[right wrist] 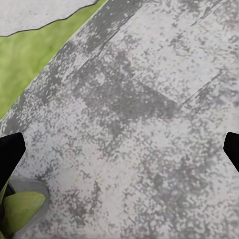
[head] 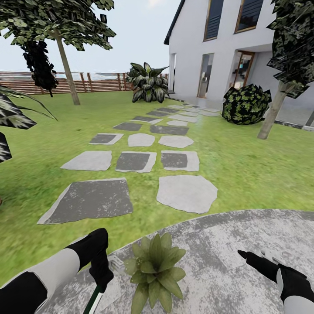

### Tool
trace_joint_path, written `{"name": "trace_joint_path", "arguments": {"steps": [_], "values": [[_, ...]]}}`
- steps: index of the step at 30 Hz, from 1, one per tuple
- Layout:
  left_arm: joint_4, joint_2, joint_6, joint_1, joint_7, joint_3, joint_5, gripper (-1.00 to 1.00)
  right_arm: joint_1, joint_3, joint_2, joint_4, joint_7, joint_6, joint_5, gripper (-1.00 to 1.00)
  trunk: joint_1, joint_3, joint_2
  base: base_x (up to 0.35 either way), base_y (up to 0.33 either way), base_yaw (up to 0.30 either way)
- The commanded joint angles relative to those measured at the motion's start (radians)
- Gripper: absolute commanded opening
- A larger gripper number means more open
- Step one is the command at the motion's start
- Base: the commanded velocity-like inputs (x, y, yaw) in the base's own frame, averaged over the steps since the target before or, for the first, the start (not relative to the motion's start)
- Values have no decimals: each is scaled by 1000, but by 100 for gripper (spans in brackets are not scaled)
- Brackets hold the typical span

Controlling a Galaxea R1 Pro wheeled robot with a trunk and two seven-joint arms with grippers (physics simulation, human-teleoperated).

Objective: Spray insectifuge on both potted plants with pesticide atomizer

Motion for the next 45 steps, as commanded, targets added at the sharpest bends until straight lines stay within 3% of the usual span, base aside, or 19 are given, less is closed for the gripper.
{"name": "trace_joint_path", "arguments": {"steps": [1, 10, 21, 38, 45], "values": [[-3, 1, 6, 0, -10, 1, -10, -100, -1, -6, 1, -2, 9, 3, 10, 100, 0, -1, 0, 0, 0, 0], [-10, 0, 6, -2, -10, 1, -10, -100, -1, -6, 1, -2, 9, 3, 10, 100, 0, -1, 0, 0, 0, 0], [-10, -2, 6, -2, -10, 1, -10, -100, -1, -6, 1, -2, 9, 3, 10, 100, -42, 31, 77, 0, 0, 0], [-10, -7, 6, -2, -9, -1, -10, -100, -1, -6, 1, -2, 9, 3, 10, 100, -107, 58, 196, 0, 0, 0], [-10, -51, 7, -2, -10, 0, -10, -100, -1, -5, 2, -2, 14, 3, 10, 100, -107, 47, 196, 0, 0, 0]]}}
